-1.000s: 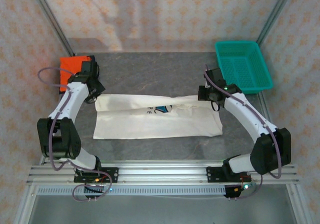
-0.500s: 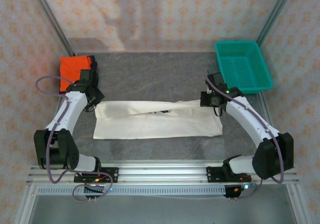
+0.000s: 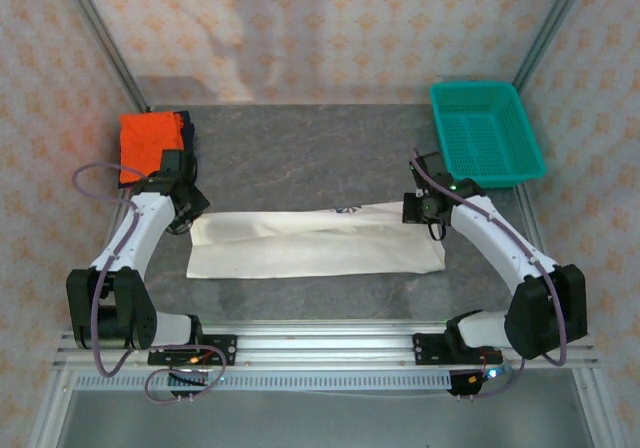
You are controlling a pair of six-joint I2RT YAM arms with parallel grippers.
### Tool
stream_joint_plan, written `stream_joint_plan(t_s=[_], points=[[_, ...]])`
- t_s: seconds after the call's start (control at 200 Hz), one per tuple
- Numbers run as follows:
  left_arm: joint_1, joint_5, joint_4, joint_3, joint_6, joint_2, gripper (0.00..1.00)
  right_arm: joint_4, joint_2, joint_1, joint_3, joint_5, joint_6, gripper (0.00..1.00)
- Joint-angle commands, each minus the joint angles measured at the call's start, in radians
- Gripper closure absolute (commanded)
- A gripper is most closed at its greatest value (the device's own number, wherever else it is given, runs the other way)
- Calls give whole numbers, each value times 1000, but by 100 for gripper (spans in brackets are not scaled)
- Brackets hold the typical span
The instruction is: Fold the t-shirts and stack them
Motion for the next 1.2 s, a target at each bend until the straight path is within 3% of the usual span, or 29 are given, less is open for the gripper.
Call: stream_joint_plan(t_s=[0.0, 0.29, 0.706, 1.196], points=[[-3, -49, -2, 54, 16, 8, 100, -40, 12, 2, -9, 29, 14, 97], [-3, -88, 12, 249, 69, 97, 100, -24, 35, 2, -4, -7, 11, 97], [-3, -81, 39, -55, 2, -20, 100, -35, 57, 2, -22, 1, 28, 97], [-3, -87, 43, -139, -16, -30, 100, -96, 132, 3, -76, -8, 148, 97]])
